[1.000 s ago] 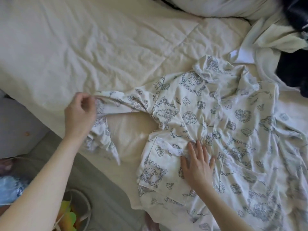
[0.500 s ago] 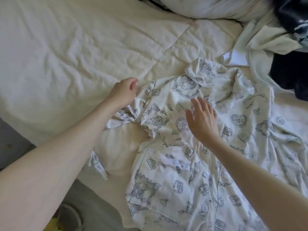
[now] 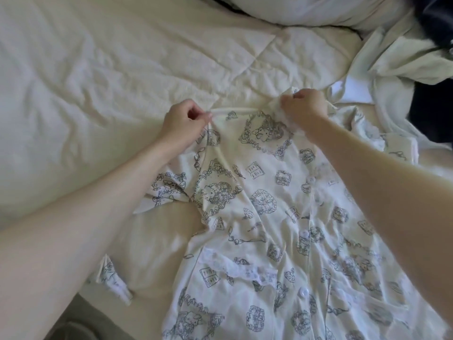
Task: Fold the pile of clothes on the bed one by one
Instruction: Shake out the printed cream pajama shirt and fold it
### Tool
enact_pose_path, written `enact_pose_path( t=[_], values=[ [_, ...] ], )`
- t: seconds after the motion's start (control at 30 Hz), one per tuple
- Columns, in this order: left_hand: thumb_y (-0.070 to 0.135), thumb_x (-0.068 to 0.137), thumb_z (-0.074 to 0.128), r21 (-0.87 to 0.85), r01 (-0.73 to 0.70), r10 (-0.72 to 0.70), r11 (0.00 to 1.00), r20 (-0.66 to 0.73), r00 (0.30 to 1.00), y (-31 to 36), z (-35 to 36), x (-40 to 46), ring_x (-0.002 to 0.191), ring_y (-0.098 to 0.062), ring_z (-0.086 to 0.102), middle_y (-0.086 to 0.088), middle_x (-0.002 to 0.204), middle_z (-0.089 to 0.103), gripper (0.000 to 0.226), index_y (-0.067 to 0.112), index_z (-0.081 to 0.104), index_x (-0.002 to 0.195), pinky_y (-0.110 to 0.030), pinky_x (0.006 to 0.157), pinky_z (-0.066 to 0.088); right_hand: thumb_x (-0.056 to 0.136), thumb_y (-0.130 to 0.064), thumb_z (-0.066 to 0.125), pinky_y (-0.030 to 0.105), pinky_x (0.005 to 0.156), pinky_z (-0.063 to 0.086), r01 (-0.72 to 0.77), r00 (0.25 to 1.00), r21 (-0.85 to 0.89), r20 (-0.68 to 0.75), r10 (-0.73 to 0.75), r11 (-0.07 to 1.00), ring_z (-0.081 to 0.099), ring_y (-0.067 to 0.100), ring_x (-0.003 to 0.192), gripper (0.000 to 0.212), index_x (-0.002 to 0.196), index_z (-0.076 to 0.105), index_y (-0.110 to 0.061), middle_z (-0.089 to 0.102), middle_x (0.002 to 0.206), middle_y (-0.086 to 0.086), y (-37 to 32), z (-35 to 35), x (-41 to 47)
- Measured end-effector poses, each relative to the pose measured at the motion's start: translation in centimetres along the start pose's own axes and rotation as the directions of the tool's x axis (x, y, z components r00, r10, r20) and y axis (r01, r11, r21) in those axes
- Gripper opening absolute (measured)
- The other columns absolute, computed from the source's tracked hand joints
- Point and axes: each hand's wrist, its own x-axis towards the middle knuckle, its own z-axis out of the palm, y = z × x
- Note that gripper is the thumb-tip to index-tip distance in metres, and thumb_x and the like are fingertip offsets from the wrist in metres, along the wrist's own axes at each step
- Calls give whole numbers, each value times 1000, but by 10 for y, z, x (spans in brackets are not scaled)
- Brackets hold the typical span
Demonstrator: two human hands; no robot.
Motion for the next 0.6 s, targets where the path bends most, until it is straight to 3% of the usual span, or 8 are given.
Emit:
enact_pose_path(
  t=[0.1,0.17,0.23,0.3,0.33,0.4,0.5,0.6],
  values=[
    [25,93,55,-28,32,-36,999,-165,986,0,-7,8,63,-8,45,7,69,49,25,20,46,71,-20,58,35,92,-24,56,18,43,37,-61,996,369,-44,83,927,45,5,48,14,97,66,-15,48,64,-4,-11,-14,9],
    [27,95,53,28,84,-78,996,-175,981,-1,-6,11,72,-12,48,8,74,50,17,17,50,82,-24,63,35,93,-26,58,15,33,32,-116,992,425,14,121,898,42,3,38,10,96,65,-20,50,63,-4,-12,-16,11],
    [32,96,52,66,150,-142,987,-105,984,-4,-3,11,81,-15,51,8,82,53,17,15,54,97,-23,69,35,95,-23,53,14,35,34,-120,992,360,78,98,925,44,6,48,18,107,66,-18,56,70,-4,-11,-10,11],
    [36,96,50,91,177,-174,980,-34,984,-4,-8,8,82,-16,53,3,90,55,27,13,57,108,-24,71,38,96,-20,49,13,51,45,-21,998,215,68,6,976,54,10,67,29,123,59,-16,65,96,0,-8,-3,9],
    [37,96,49,115,168,-169,979,-5,986,-4,-13,5,77,-14,54,2,91,57,29,13,58,111,-24,67,39,96,-21,48,18,69,50,59,997,142,44,-66,988,59,14,85,35,131,53,-15,63,115,4,-6,0,6],
    [36,97,48,179,141,-151,974,44,988,-9,-27,-5,72,-11,53,2,91,58,27,16,59,112,-19,59,37,96,-20,46,31,99,41,226,974,4,4,-226,974,50,22,120,45,140,40,-11,48,139,8,-2,4,-12],
    [30,97,49,298,128,-147,946,41,988,-24,-51,-35,85,-12,53,4,96,58,26,14,62,112,-20,68,37,97,-21,44,41,112,24,433,896,-233,4,-444,871,33,27,136,48,143,37,-10,36,149,11,14,16,-60],
    [31,94,53,334,191,-182,923,-58,982,-43,-81,-73,86,-13,53,6,91,60,22,18,66,106,-23,76,36,99,-26,41,47,118,7,491,869,-301,105,-483,818,18,24,145,48,145,34,-16,26,155,8,34,33,-123]
  ],
)
